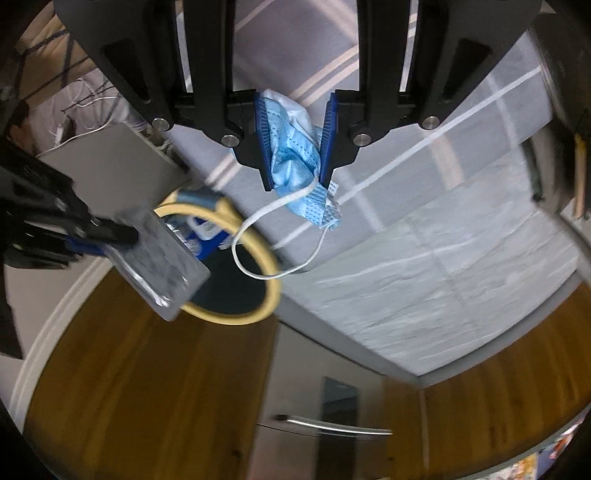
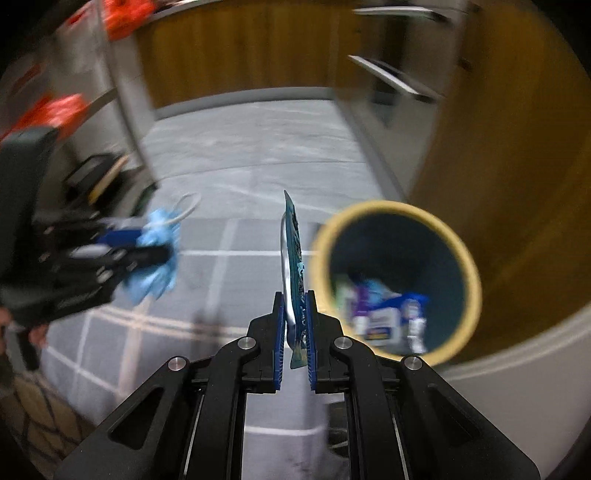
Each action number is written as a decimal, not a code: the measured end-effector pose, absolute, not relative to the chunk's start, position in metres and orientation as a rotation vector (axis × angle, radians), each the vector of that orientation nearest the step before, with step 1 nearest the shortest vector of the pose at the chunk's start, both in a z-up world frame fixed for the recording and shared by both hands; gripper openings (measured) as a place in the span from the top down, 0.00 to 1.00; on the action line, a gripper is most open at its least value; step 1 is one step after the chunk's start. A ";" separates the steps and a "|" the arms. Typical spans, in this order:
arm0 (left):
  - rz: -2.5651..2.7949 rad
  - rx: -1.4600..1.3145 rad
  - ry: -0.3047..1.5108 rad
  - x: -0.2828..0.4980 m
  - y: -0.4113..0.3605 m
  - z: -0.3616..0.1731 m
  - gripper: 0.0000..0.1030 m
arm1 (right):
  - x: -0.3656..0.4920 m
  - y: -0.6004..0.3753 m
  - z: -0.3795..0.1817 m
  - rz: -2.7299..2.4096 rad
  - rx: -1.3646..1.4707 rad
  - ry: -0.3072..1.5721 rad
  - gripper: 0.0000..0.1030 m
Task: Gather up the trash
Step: 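Carry the mask and blister pack over the teal bin, then open both tools to drop the mask and blister pack into the bin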
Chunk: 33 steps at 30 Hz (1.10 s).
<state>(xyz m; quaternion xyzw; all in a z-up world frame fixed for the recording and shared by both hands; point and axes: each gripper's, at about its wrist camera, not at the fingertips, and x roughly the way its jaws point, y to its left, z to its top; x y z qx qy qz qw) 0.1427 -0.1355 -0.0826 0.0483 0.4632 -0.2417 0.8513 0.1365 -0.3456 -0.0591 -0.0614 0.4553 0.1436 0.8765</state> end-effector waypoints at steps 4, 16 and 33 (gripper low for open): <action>-0.558 0.138 0.950 0.156 -0.179 -0.086 0.77 | 0.169 -0.391 -0.081 0.192 -0.064 0.978 0.89; -0.616 0.297 0.994 0.211 -0.275 -0.132 0.74 | 0.209 -0.437 -0.123 0.091 -0.001 1.082 0.89; -0.541 0.266 0.937 0.213 -0.259 -0.110 0.39 | 0.207 -0.435 -0.124 0.059 -0.020 1.084 0.66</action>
